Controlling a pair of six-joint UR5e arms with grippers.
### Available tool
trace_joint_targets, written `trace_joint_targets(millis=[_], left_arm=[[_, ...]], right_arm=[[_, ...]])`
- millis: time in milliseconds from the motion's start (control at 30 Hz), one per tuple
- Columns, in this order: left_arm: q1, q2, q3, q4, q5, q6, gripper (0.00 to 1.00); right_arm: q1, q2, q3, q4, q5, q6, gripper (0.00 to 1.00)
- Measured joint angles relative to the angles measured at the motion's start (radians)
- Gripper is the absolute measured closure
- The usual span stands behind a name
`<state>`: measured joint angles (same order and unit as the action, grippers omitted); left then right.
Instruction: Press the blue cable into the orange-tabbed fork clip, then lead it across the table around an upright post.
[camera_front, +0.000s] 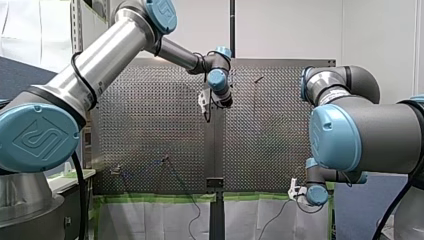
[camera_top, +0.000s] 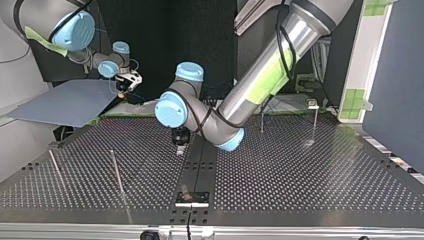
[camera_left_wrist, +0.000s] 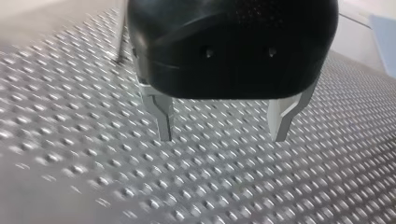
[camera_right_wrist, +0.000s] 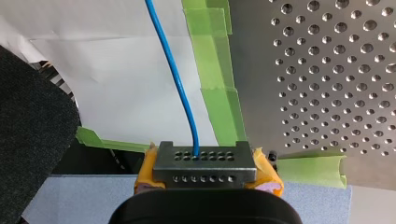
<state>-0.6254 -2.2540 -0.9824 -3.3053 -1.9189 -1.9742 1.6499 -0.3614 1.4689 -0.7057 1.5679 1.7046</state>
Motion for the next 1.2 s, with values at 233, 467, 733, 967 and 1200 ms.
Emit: trace_joint_targets(millis=[233,467,733,967,1200], left_arm=[[0.010,0.065,-0.028,-0.022,0.025,-0.007,0.01],[-0.006,0.116,-0.034,-0.027,0.038,0.035,0.01],[-0.022,0.188,-0.034,-0.036,0.104,0.104,0.01],[-0.032,0.210,-0.034,-0.046,0.159,0.161,0.01],[-0.035,0.216,-0.034,-0.044,0.201,0.198,0.01]], right_arm=[[0.000,0.000,0.000,0.000,0.000,0.000,1.00],[0.000,0.000,0.000,0.000,0.000,0.000,1.00],[0.000,0.000,0.000,0.000,0.000,0.000,1.00],[0.000,0.000,0.000,0.000,0.000,0.000,1.00],[0.000,0.000,0.000,0.000,0.000,0.000,1.00]])
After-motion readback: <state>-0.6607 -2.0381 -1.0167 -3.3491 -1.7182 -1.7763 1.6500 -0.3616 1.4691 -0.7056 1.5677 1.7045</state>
